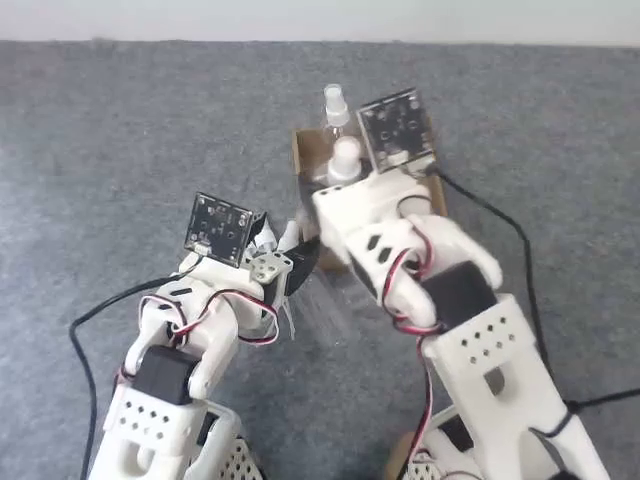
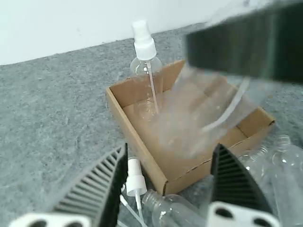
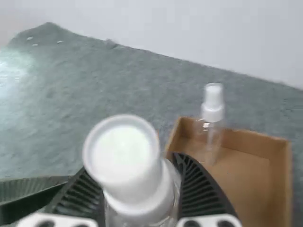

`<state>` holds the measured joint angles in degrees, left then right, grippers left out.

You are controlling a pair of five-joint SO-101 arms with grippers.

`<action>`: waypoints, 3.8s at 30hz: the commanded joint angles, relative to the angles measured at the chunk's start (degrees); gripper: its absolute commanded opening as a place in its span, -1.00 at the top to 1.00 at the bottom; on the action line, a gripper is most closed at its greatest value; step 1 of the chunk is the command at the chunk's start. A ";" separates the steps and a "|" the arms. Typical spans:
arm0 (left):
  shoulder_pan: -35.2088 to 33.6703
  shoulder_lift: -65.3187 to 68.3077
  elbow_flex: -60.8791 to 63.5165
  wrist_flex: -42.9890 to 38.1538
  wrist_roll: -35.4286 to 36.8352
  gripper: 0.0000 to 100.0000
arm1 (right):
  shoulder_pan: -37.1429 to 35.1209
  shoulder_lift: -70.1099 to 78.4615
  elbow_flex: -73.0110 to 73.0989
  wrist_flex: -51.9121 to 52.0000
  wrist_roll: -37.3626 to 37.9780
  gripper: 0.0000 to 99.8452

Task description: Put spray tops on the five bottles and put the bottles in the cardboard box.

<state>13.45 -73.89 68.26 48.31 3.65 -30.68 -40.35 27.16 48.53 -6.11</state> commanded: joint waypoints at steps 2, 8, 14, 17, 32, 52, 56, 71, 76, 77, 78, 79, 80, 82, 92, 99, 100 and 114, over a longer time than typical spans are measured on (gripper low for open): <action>-0.09 0.62 -0.31 -1.14 -0.26 0.47 | 9.80 -2.15 -1.05 -3.82 3.69 0.99; -2.81 0.62 0.22 -1.23 -0.18 0.47 | 18.77 9.01 -6.86 -5.49 3.78 0.99; -7.38 0.62 0.40 -1.23 0.18 0.47 | 20.70 28.62 -19.96 -8.31 3.78 0.99; -7.47 0.62 0.40 -1.41 0.18 0.47 | 21.14 37.76 -26.11 -8.31 3.78 0.99; -7.38 0.70 0.40 -1.41 0.09 0.47 | 22.29 61.76 -45.89 -8.57 3.60 0.99; -7.47 0.62 0.40 -1.49 -0.09 0.47 | 20.53 70.73 -50.02 -9.63 3.69 0.99; -7.47 0.62 0.40 -1.41 -0.09 0.47 | 20.44 70.73 -50.02 -9.54 3.69 0.99; -7.47 0.62 0.66 -1.41 -0.09 0.47 | 19.82 70.73 -50.11 -7.87 3.78 0.97; -7.38 0.62 0.92 -1.49 -0.18 0.47 | 19.82 70.20 -50.11 -6.29 3.78 0.74; -7.38 0.62 0.92 -1.58 -0.18 0.47 | 19.82 70.20 -50.11 -6.29 3.78 0.71; -7.38 0.62 0.92 -1.58 -0.18 0.47 | 19.82 70.20 -50.11 -6.29 3.78 0.70; -7.38 0.62 0.92 -1.58 -0.18 0.47 | 19.82 70.29 -50.11 -6.46 3.78 0.70; -7.47 0.62 0.92 -1.58 -0.18 0.47 | 19.82 70.37 -50.11 -6.64 3.78 0.70; -7.47 0.62 0.92 -1.58 -0.18 0.47 | 19.82 70.37 -50.11 -6.90 3.78 0.69; -7.47 0.62 0.92 -1.58 -0.18 0.47 | 19.74 70.46 -53.98 -7.78 3.69 0.69; -7.38 0.62 0.92 -1.58 -0.18 0.47 | 19.30 70.64 -53.98 -7.60 3.69 0.69; -7.38 0.62 0.92 -1.58 -0.18 0.47 | 19.30 70.55 -53.98 -7.60 3.69 0.69; -7.38 0.62 0.92 -1.58 -0.18 0.47 | 19.30 69.85 -56.44 -7.52 3.78 0.69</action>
<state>6.24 -73.54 69.76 48.31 3.65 -10.73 31.38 -25.49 41.76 -3.30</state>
